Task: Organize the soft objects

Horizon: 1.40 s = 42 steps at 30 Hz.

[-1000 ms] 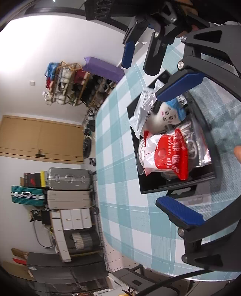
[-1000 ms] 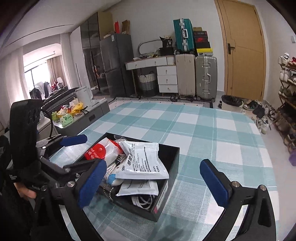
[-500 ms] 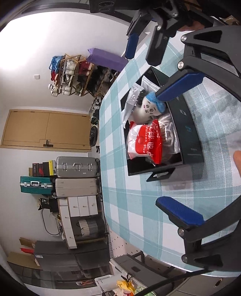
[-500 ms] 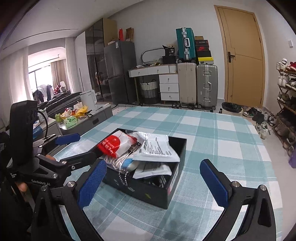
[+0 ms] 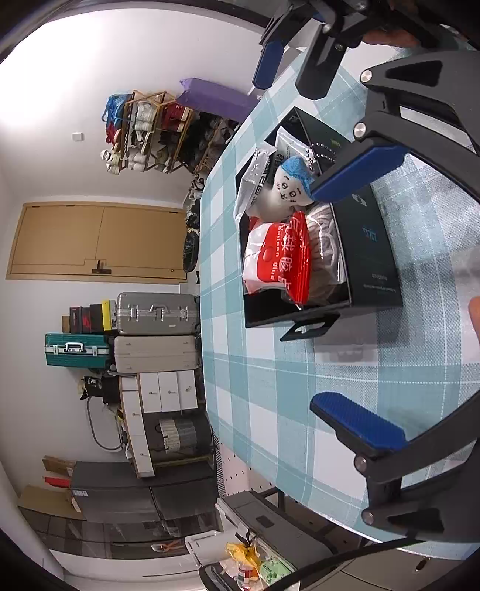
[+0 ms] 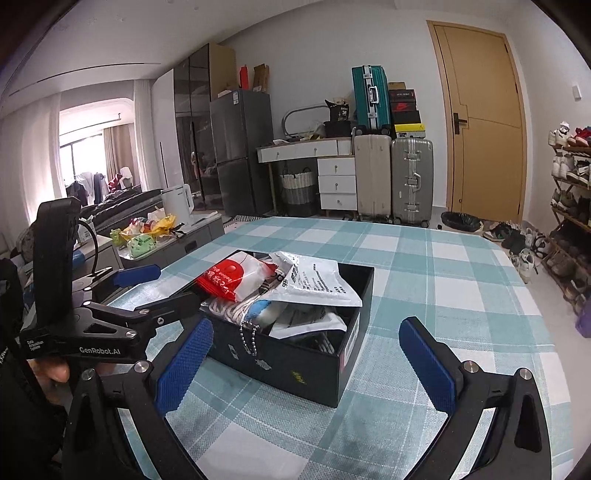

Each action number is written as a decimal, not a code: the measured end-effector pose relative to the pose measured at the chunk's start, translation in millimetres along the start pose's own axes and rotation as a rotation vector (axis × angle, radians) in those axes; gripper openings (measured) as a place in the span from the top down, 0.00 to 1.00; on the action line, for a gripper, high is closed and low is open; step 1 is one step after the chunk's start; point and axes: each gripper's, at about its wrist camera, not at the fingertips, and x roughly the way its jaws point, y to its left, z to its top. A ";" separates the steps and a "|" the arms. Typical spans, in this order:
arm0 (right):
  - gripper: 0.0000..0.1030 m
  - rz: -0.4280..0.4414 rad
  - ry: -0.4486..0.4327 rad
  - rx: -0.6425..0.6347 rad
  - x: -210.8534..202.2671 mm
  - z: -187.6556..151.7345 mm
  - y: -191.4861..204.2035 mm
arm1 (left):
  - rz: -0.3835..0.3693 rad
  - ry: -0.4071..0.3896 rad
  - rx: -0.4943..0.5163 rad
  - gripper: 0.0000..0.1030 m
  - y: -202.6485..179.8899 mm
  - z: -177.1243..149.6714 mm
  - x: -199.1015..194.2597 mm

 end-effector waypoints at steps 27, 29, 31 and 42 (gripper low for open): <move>0.01 -0.042 -0.046 -0.023 -5.4 -3.1 3.1 | 0.012 -0.027 0.009 0.00 -2.7 -0.5 -4.4; 0.01 -0.040 -0.048 -0.025 -5.6 -3.0 2.9 | 0.012 -0.027 0.010 0.00 -2.8 -0.5 -4.4; 0.01 -0.039 -0.048 -0.024 -5.5 -3.4 2.4 | 0.012 -0.026 0.011 0.00 -2.7 -0.5 -4.4; 0.01 -0.034 -0.047 -0.023 -3.0 -4.1 1.3 | 0.011 -0.026 0.010 0.00 -2.9 -0.5 -3.8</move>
